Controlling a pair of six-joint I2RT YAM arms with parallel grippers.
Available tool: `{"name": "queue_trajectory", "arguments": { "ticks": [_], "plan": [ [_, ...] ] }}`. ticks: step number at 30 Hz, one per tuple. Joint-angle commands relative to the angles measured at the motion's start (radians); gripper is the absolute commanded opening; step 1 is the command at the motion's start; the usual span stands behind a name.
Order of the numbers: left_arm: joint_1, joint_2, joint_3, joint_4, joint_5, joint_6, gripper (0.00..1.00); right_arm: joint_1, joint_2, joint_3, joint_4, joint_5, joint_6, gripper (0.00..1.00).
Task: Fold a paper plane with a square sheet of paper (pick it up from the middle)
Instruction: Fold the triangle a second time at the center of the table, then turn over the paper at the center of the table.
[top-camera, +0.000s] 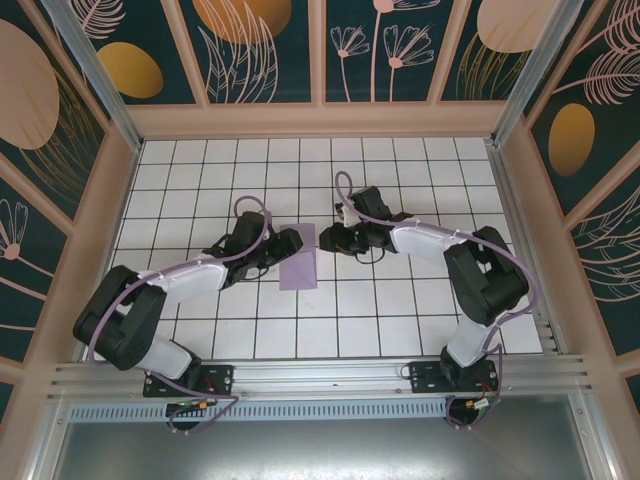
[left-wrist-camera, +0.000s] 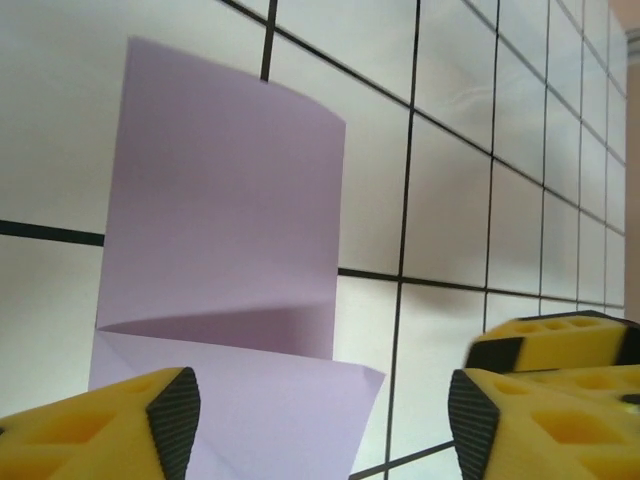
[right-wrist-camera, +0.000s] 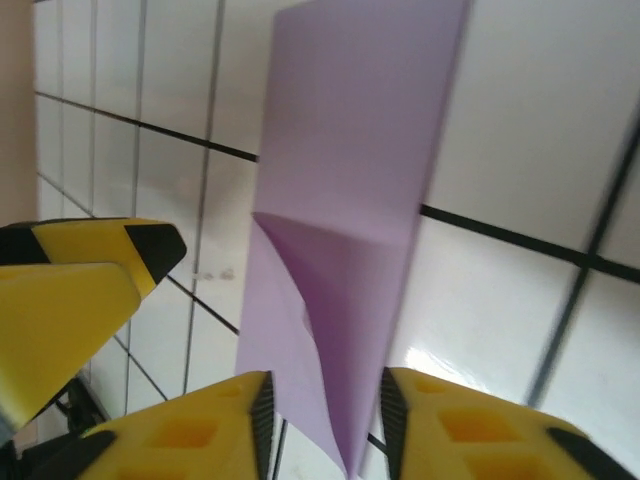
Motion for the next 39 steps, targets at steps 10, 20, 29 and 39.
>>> {"name": "queue_trajectory", "arguments": {
  "ticks": [10, 20, 29, 39],
  "plan": [
    [0.006, -0.088, -0.098, 0.018, -0.056, -0.088, 0.92, 0.039, 0.168, 0.106, 0.036, -0.111, -0.104, 0.38],
    [0.006, -0.047, -0.122, 0.138, 0.064, -0.091, 0.91, 0.006, 0.168, 0.058, 0.127, -0.150, -0.065, 0.05],
    [0.005, 0.009, -0.118, 0.205, 0.116, -0.078, 0.80, -0.013, 0.153, 0.028, 0.146, -0.148, -0.049, 0.04],
    [0.006, 0.105, -0.078, 0.267, 0.155, -0.076, 0.60, -0.027, 0.153, 0.014, 0.151, -0.146, -0.039, 0.04]
  ]
}}
